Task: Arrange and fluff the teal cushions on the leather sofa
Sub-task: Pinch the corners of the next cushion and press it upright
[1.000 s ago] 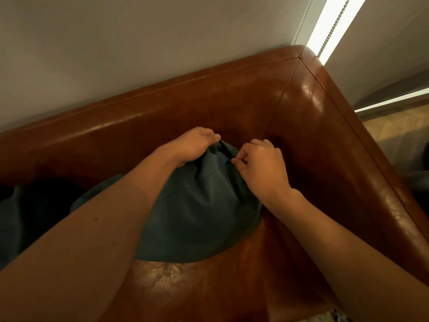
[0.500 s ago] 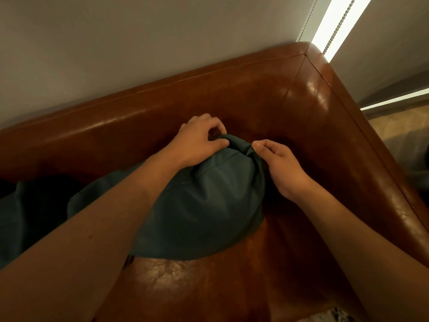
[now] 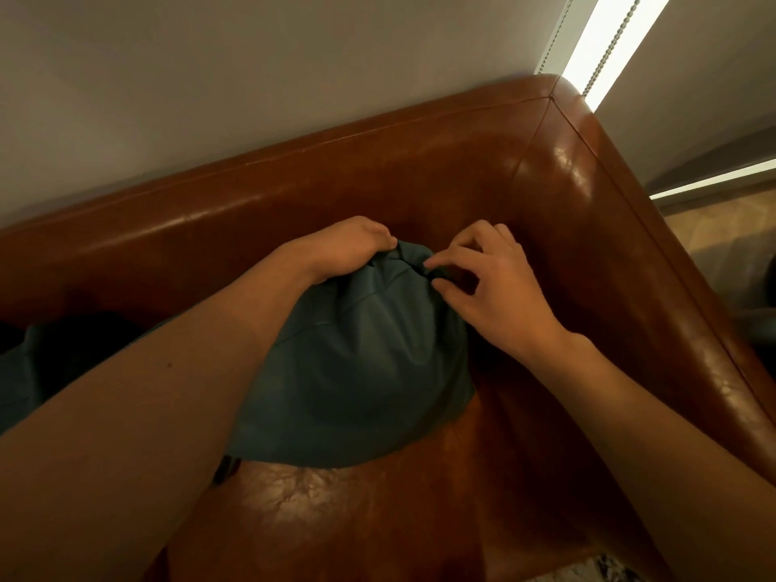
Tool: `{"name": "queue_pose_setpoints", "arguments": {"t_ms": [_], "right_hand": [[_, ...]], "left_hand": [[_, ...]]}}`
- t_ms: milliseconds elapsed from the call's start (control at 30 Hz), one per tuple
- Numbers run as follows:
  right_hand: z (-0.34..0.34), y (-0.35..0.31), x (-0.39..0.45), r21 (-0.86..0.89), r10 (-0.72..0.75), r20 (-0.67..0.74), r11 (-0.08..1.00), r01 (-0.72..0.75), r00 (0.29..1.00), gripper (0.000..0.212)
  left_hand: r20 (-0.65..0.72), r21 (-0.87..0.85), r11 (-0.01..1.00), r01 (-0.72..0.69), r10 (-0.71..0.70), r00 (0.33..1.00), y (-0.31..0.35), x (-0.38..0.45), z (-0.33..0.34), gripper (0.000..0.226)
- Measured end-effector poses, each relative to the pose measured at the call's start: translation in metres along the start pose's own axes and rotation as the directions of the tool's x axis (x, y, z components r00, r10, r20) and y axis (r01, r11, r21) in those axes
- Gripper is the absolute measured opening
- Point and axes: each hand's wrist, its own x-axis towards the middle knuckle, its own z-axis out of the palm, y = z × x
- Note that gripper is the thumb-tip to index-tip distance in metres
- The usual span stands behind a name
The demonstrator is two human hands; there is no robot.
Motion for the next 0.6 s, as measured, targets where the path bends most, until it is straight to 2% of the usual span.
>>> {"name": "queue_pose_setpoints", "arguments": {"t_ms": [67,133,200,267,333,367,433,500,600], "right_hand": [[-0.001,-0.001,0.007,-0.080,-0.025,0.033,0.996,0.027,0.999,0.020],[-0.002,-0.001,0.013,-0.084,-0.040,0.038,0.996,0.043,0.998,0.012],[-0.001,-0.001,0.015,0.009,0.004,0.009,1.000,-0.004,1.000,0.005],[0.003,-0.001,0.013,0.191,0.133,-0.021,0.973,-0.126,0.991,0.006],[0.008,-0.004,0.009,0.394,0.303,0.005,0.875,-0.280,0.953,0.008],[0.010,-0.005,0.008,0.471,0.373,0.038,0.812,-0.346,0.927,0.009],[0.013,-0.006,0.008,0.573,0.456,0.099,0.700,-0.426,0.884,0.011],[0.014,-0.007,0.011,0.622,0.478,0.139,0.639,-0.452,0.868,0.013],[0.015,-0.009,0.012,0.676,0.502,0.189,0.556,-0.483,0.844,0.015]], "left_hand": [[0.029,0.021,1.000,0.004,-0.005,1.000,0.001,0.002,-0.001,0.026],[0.037,0.022,1.000,0.008,-0.009,0.999,0.001,0.004,-0.002,0.022],[-0.021,0.007,1.000,-0.005,0.005,1.000,-0.001,0.004,0.000,0.026],[-0.164,0.081,0.994,-0.079,0.091,0.982,-0.004,0.000,0.005,0.025],[-0.329,0.212,0.955,-0.206,0.268,0.905,-0.009,-0.011,0.014,0.011],[-0.377,0.271,0.925,-0.266,0.356,0.855,-0.012,-0.018,0.018,0.010],[-0.381,0.416,0.854,-0.313,0.476,0.793,-0.018,-0.029,0.028,0.025],[-0.366,0.524,0.799,-0.296,0.525,0.768,-0.024,-0.033,0.035,0.033],[-0.441,0.534,0.790,-0.303,0.565,0.697,-0.023,-0.037,0.041,0.019]]}}
